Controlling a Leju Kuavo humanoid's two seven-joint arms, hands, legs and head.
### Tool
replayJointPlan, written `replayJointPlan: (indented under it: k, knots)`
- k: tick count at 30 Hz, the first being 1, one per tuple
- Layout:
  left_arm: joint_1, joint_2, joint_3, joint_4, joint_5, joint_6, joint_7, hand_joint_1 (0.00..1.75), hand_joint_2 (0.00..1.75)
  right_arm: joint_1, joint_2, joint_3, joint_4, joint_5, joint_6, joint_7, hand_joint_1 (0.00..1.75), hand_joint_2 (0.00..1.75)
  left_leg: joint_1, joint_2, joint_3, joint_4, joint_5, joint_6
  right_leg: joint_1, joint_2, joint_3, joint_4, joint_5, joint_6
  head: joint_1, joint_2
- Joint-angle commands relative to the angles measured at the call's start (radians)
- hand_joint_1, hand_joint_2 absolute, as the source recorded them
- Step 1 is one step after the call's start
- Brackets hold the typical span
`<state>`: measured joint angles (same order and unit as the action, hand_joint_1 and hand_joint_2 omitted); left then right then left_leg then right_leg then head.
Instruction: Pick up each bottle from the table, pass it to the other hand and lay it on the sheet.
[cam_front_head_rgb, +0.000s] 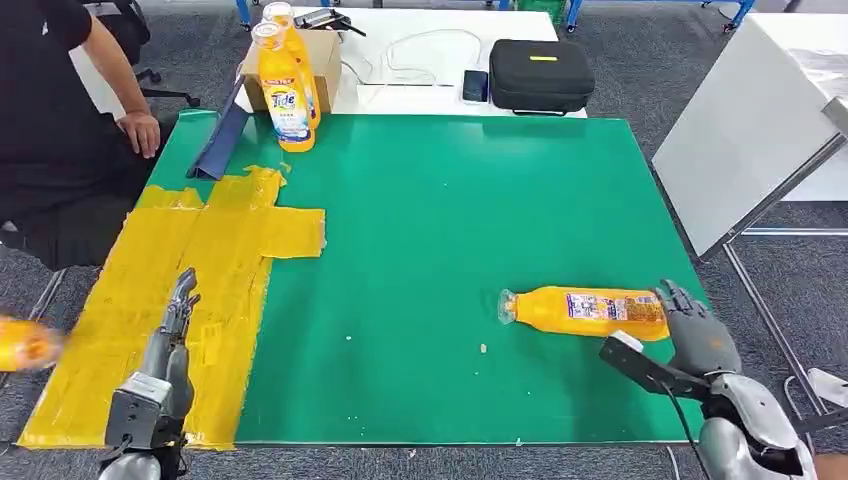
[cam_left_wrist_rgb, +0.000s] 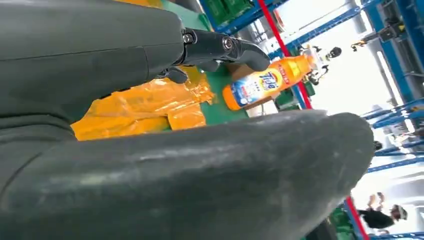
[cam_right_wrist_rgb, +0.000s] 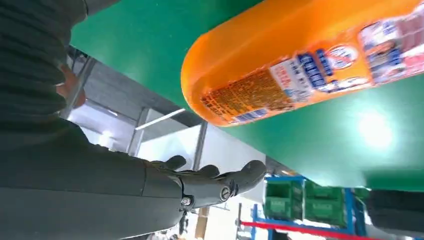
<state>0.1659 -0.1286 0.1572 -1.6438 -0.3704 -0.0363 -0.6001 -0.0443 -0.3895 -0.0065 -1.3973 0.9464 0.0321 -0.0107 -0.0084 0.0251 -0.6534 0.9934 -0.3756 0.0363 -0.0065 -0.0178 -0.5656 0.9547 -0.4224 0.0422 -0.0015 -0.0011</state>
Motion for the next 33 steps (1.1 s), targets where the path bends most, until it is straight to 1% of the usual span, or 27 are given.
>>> replayJointPlan:
  k: [1,2,9,12,16,17,19,20,21,24,25,26,27,29,30,32,33]
  knots:
    - [-0.024,0.000,0.011,-0.005,0.029,-0.018,0.005,0.00,0.00,-0.098,0.017,0.022,0.171,0.003,0.025,0.001,0.00,1.75,0.001,0.000,0.003,0.000,-0.001,-0.002,0.000,0.002,0.002,-0.001,0.000,-0.001,0.000,0.000]
    - [-0.024,0.000,0.011,-0.005,0.029,-0.018,0.005,0.00,0.00,-0.098,0.017,0.022,0.171,0.003,0.025,0.001,0.00,1.75,0.000,0.000,0.005,0.000,-0.002,-0.003,0.000,0.003,0.004,0.000,-0.001,-0.002,0.000,0.000]
    - [-0.026,0.003,0.012,-0.004,0.030,-0.018,0.005,0.00,0.00,-0.102,0.015,0.025,0.177,0.004,0.027,0.002,0.00,1.75,0.001,-0.001,0.003,0.000,-0.001,-0.002,0.000,0.002,0.003,0.000,-0.001,-0.001,0.000,0.000]
    - [-0.037,0.009,0.040,-0.017,0.085,-0.021,-0.004,0.00,0.00,-0.156,0.009,0.047,0.241,-0.002,0.049,0.009,0.00,1.75,0.001,0.001,0.003,0.000,-0.002,-0.002,0.000,0.003,0.003,0.000,0.000,-0.001,0.000,0.000]
    - [-0.066,0.017,0.066,-0.001,0.137,-0.058,0.006,0.00,0.00,-0.281,0.008,0.122,0.393,0.004,0.067,0.004,0.00,1.75,0.001,0.002,0.002,0.000,-0.001,-0.002,0.001,0.004,0.001,0.000,0.001,-0.001,0.000,0.000]
    - [-0.073,0.019,0.067,0.007,0.139,-0.061,0.007,0.00,0.00,-0.312,0.021,0.139,0.428,0.009,0.069,0.002,0.00,1.75,0.001,0.003,0.004,0.000,-0.001,-0.003,0.000,0.006,0.003,0.000,0.000,-0.002,0.000,0.000]
    - [-0.085,0.021,0.061,0.022,0.144,-0.070,0.007,0.00,0.00,-0.372,0.036,0.191,0.510,0.022,0.063,-0.003,0.00,1.75,0.001,0.003,0.002,0.000,0.000,-0.002,0.001,0.005,0.001,-0.001,0.002,-0.001,0.000,0.000]
    - [-0.089,0.022,0.057,0.024,0.142,-0.072,0.009,0.00,0.00,-0.393,0.045,0.213,0.538,0.027,0.067,-0.005,0.00,1.75,0.001,0.005,0.005,0.000,-0.001,-0.003,0.000,0.007,0.003,0.000,0.001,-0.001,0.000,0.000]
    - [-0.095,0.023,0.055,0.029,0.142,-0.074,0.009,0.00,0.00,-0.408,0.050,0.236,0.560,0.034,0.073,-0.009,0.00,1.75,0.001,0.004,0.004,-0.001,0.000,-0.002,0.000,0.006,0.003,-0.001,0.002,-0.001,0.000,0.000]
    - [-0.123,0.031,0.048,0.052,0.150,-0.074,0.006,0.00,0.00,-0.469,0.041,0.351,0.653,0.058,0.136,-0.050,0.00,1.75,0.001,0.004,0.004,-0.001,0.001,-0.001,0.001,0.006,0.003,-0.001,0.003,0.000,0.000,0.000]
    - [-0.131,0.033,0.049,0.063,0.156,-0.073,0.005,0.00,0.00,-0.483,0.045,0.387,0.682,0.061,0.139,-0.062,0.07,1.75,0.001,0.003,0.004,-0.001,0.001,-0.001,0.000,0.005,0.003,0.000,0.002,0.000,0.000,0.000]
    - [-0.134,0.034,0.050,0.067,0.159,-0.073,0.005,0.00,0.00,-0.489,0.050,0.409,0.698,0.063,0.136,-0.066,0.54,1.75,0.001,0.003,0.005,-0.001,0.001,-0.001,0.000,0.006,0.004,0.000,0.002,0.000,0.000,0.000]
    - [-0.135,0.033,0.051,0.069,0.161,-0.073,0.005,0.00,0.00,-0.488,0.054,0.414,0.702,0.062,0.135,-0.065,1.36,1.75,0.001,0.002,0.004,-0.001,0.001,-0.001,0.000,0.004,0.004,-0.001,0.002,0.000,0.000,0.000]
    - [-0.132,0.033,0.053,0.072,0.163,-0.074,0.005,0.00,0.00,-0.489,0.067,0.441,0.714,0.063,0.131,-0.067,1.71,1.75,0.001,0.002,0.005,-0.001,0.001,-0.001,0.000,0.005,0.005,0.000,0.002,0.000,0.000,0.000]
    - [-0.131,0.032,0.055,0.072,0.167,-0.075,0.005,0.00,0.00,-0.490,0.068,0.451,0.718,0.062,0.129,-0.068,1.73,1.75,0.001,0.002,0.007,-0.001,0.001,-0.002,0.000,0.005,0.006,0.000,0.001,0.000,0.000,0.000]
    - [-0.131,0.031,0.055,0.071,0.169,-0.076,0.005,0.00,0.00,-0.492,0.069,0.458,0.720,0.061,0.127,-0.070,1.75,1.75,0.001,0.002,0.005,-0.001,0.002,-0.001,0.001,0.003,0.005,-0.001,0.002,0.001,0.000,0.000]
    - [-0.131,0.031,0.055,0.071,0.169,-0.076,0.005,0.00,0.00,-0.492,0.069,0.458,0.720,0.061,0.127,-0.070,1.75,1.75,0.001,0.001,0.007,-0.001,0.001,-0.002,0.000,0.004,0.006,-0.001,0.002,0.000,0.000,0.000]
